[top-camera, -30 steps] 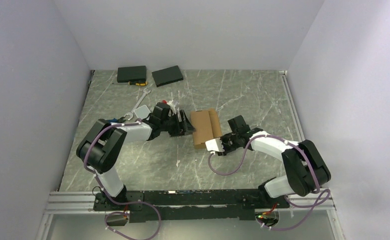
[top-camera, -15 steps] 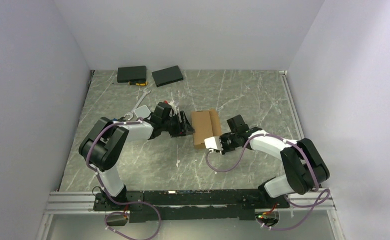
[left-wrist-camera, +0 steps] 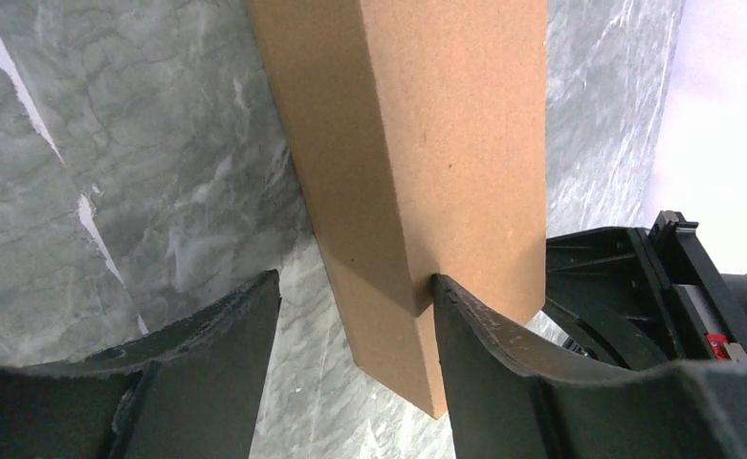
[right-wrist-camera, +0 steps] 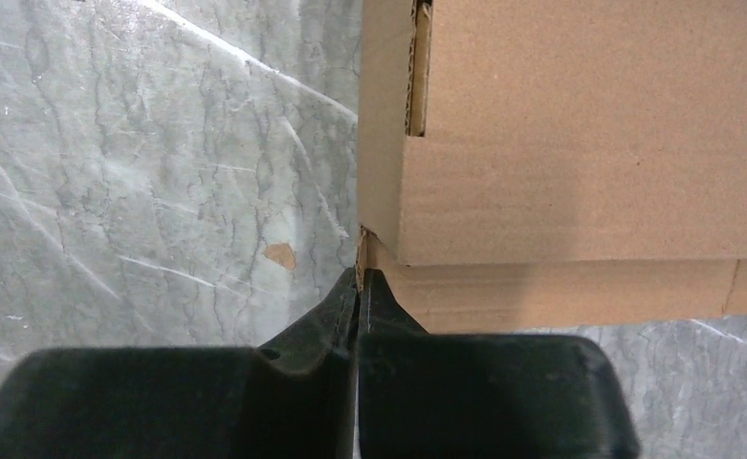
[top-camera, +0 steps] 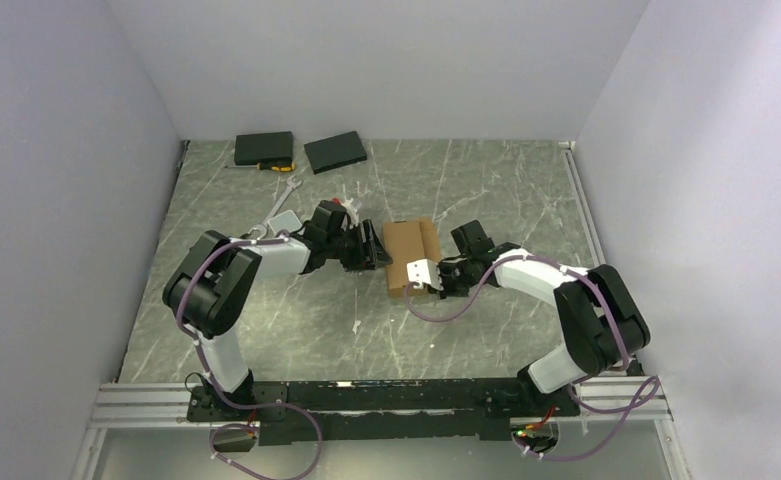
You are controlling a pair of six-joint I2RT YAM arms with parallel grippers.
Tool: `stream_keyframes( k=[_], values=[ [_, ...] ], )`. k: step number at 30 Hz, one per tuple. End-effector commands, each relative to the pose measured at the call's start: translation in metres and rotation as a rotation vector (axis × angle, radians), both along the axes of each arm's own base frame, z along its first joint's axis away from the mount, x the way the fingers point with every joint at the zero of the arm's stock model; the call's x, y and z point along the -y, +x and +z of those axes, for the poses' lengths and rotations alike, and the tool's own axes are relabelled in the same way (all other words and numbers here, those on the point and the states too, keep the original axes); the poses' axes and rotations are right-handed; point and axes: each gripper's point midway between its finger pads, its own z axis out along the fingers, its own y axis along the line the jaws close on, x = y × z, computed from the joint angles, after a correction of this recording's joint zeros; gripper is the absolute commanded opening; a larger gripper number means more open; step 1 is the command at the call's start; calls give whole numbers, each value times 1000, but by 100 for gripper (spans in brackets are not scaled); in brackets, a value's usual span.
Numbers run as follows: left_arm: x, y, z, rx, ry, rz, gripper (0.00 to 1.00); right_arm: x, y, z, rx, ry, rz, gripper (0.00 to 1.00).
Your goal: Fold the paper box
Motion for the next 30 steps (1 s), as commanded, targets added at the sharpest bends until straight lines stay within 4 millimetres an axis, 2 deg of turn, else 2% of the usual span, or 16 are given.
stream_keyframes(
  k=[1, 19, 30],
  values=[
    [-1, 1, -8, -9, 39, -23, 64, -8, 3, 11, -46, 44, -20, 0],
    [-17, 0, -20, -41, 62, -7, 63, -6, 2, 7, -204, 44, -88, 0],
    [-14, 0, -24, -58, 48, -37, 62, -11, 1, 11, -271, 62, -109, 0]
  ],
)
